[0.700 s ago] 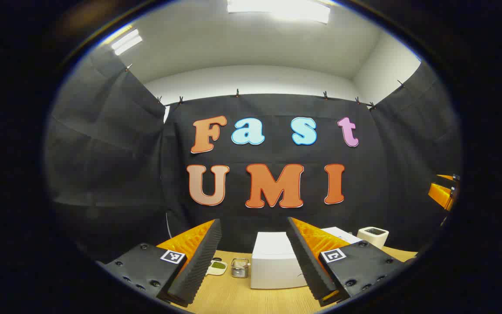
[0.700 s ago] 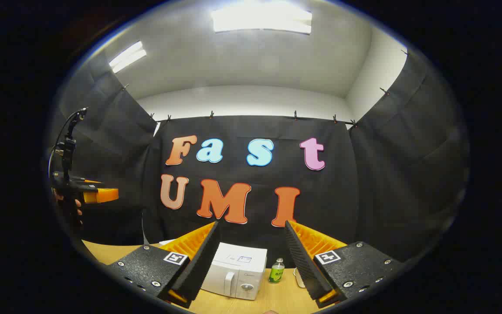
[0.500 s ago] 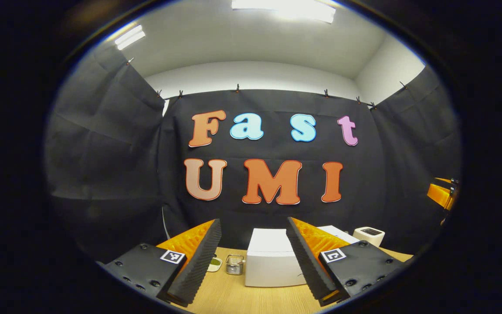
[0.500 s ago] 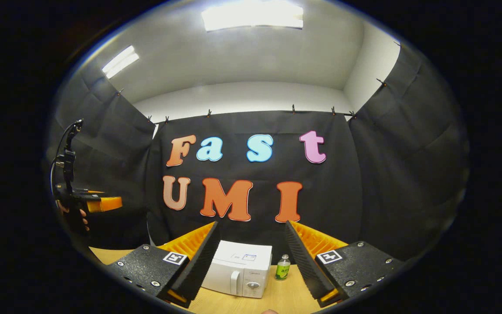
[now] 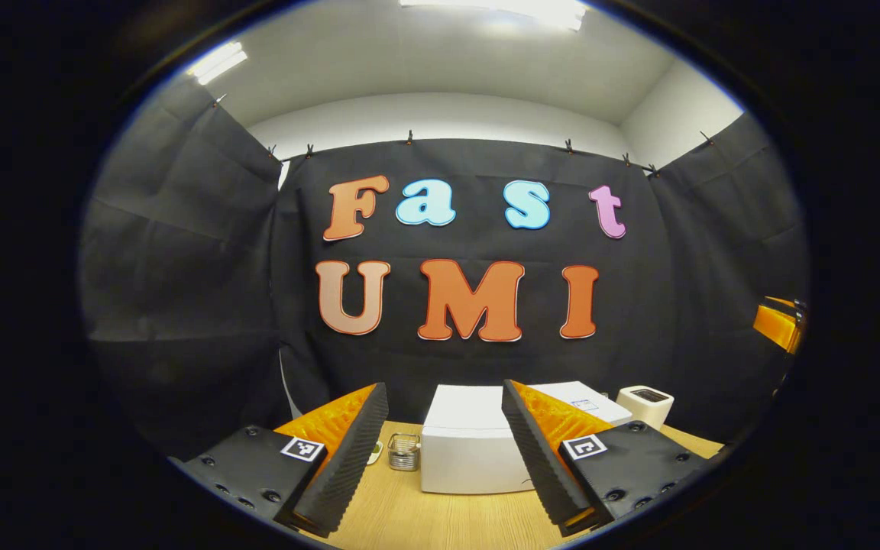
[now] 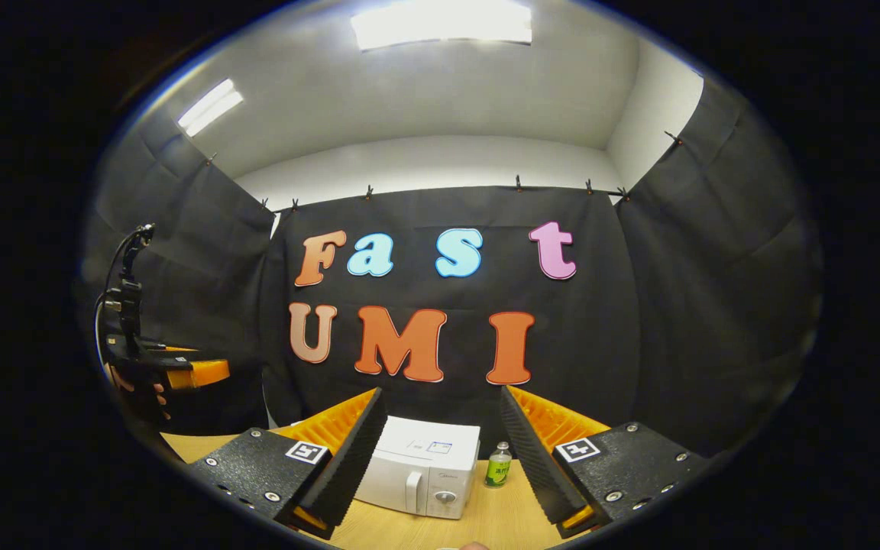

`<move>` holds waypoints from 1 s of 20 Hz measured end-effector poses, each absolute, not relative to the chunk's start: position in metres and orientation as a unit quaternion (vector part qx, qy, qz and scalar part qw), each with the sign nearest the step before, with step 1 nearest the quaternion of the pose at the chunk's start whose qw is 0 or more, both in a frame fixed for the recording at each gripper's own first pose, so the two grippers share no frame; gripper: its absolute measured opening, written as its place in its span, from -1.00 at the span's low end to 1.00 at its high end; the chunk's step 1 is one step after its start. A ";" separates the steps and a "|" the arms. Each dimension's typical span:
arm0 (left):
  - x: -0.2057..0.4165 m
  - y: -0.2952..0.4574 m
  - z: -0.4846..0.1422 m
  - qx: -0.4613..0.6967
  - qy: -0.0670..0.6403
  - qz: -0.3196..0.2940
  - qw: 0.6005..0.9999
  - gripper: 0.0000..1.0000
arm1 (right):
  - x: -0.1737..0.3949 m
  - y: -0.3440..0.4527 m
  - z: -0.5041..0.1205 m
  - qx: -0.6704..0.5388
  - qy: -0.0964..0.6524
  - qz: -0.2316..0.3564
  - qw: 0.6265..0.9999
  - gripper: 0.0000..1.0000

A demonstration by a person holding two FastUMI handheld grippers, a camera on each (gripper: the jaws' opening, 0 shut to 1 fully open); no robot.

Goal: Open the microwave oven with the left hand, put the food in, and close the microwave oven.

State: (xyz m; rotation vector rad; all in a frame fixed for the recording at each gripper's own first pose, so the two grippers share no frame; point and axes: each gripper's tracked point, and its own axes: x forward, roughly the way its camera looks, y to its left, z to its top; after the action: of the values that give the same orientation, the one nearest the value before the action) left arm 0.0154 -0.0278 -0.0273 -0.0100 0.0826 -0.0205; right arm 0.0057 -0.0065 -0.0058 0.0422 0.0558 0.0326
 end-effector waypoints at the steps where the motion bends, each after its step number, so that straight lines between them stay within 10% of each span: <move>1: 0.015 -0.030 -0.029 -0.003 0.043 -0.011 0.999 0.89 | 0.007 -0.006 -0.007 0.021 0.028 0.018 0.999 0.85; 20: 0.018 -0.059 -0.035 0.029 0.031 -0.011 0.999 0.94 | 0.009 -0.032 -0.028 0.021 0.043 0.001 0.999 0.89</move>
State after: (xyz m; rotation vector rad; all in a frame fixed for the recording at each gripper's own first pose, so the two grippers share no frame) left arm 0.0184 -0.0586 -0.0346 0.0590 0.0613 -0.0225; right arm 0.0093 -0.0317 -0.0277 0.0425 0.0860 0.0011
